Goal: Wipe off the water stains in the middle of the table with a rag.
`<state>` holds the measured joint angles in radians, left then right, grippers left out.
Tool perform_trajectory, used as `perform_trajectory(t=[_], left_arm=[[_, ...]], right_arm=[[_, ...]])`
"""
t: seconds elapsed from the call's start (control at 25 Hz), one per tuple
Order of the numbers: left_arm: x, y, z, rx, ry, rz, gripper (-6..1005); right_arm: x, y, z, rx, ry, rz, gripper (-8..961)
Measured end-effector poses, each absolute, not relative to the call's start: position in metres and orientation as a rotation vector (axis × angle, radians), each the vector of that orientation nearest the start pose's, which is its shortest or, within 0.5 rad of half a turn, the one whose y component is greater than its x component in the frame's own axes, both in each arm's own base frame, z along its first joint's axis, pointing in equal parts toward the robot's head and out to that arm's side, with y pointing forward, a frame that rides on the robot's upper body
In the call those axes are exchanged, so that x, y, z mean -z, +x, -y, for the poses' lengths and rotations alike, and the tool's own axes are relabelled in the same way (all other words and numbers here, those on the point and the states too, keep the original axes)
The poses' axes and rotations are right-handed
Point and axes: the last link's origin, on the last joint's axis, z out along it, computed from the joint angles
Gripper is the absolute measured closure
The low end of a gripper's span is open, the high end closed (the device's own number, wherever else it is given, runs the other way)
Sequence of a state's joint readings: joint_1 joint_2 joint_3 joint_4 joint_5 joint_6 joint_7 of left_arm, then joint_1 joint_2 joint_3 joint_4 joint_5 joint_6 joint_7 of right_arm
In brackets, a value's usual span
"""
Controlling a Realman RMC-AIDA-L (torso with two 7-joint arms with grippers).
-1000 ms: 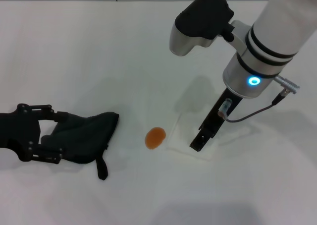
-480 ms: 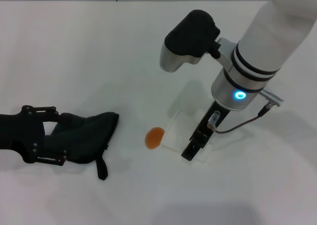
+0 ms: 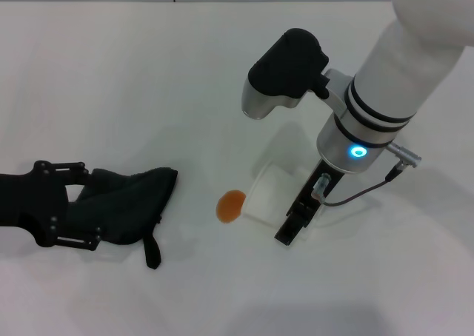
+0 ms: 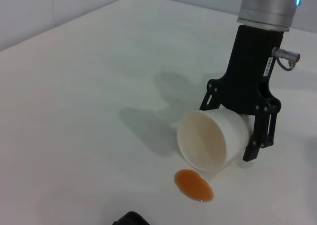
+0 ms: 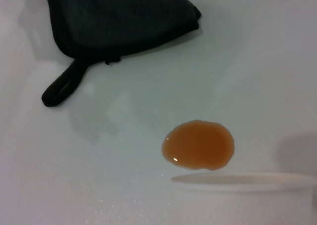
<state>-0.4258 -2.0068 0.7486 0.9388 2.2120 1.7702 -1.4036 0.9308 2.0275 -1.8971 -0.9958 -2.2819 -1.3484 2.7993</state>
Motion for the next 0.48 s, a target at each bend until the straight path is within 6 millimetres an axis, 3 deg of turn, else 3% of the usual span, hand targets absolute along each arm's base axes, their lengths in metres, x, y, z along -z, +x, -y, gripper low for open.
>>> perform_trajectory(t=[0.48], left_arm=[[-0.0522, -0.2938, -0.2939, 0.267, -2.931, 0.469, 125]], right_arm=[[0.1009, 0.1188, -0.3434, 0.715, -2.834, -0.781, 154]])
